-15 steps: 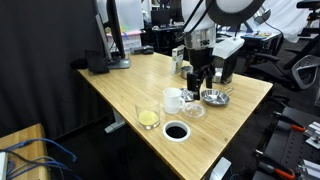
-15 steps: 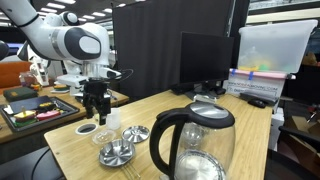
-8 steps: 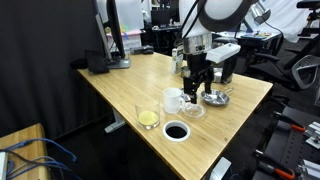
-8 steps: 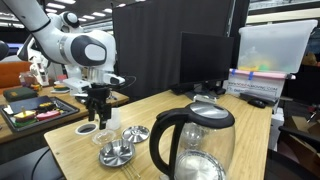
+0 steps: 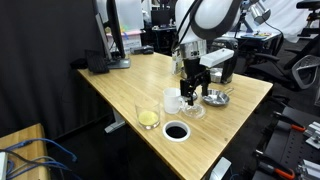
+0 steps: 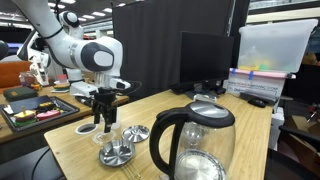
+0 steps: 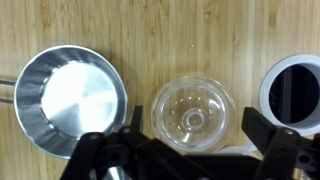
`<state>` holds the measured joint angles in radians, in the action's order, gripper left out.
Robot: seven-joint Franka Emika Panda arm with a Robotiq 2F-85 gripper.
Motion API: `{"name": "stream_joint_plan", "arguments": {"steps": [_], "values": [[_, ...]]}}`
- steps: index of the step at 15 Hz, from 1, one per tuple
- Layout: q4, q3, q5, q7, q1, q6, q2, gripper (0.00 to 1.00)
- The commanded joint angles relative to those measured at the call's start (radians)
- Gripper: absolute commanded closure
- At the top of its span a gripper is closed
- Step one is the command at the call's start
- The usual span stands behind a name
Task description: Put the glass lid on the glass jar
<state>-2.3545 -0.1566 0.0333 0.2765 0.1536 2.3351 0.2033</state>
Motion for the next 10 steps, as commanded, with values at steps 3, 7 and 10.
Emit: {"name": "stream_joint_plan", "arguments": {"steps": [3,7,10], "values": [[0.041,0.013,0.002,0.015,0.018,0.007,0.056,0.0],[0.063,0.012,0.01,0.012,0.021,0.006,0.085,0.0],[0.072,0.012,0.013,0.012,0.024,0.006,0.101,0.03]]}}
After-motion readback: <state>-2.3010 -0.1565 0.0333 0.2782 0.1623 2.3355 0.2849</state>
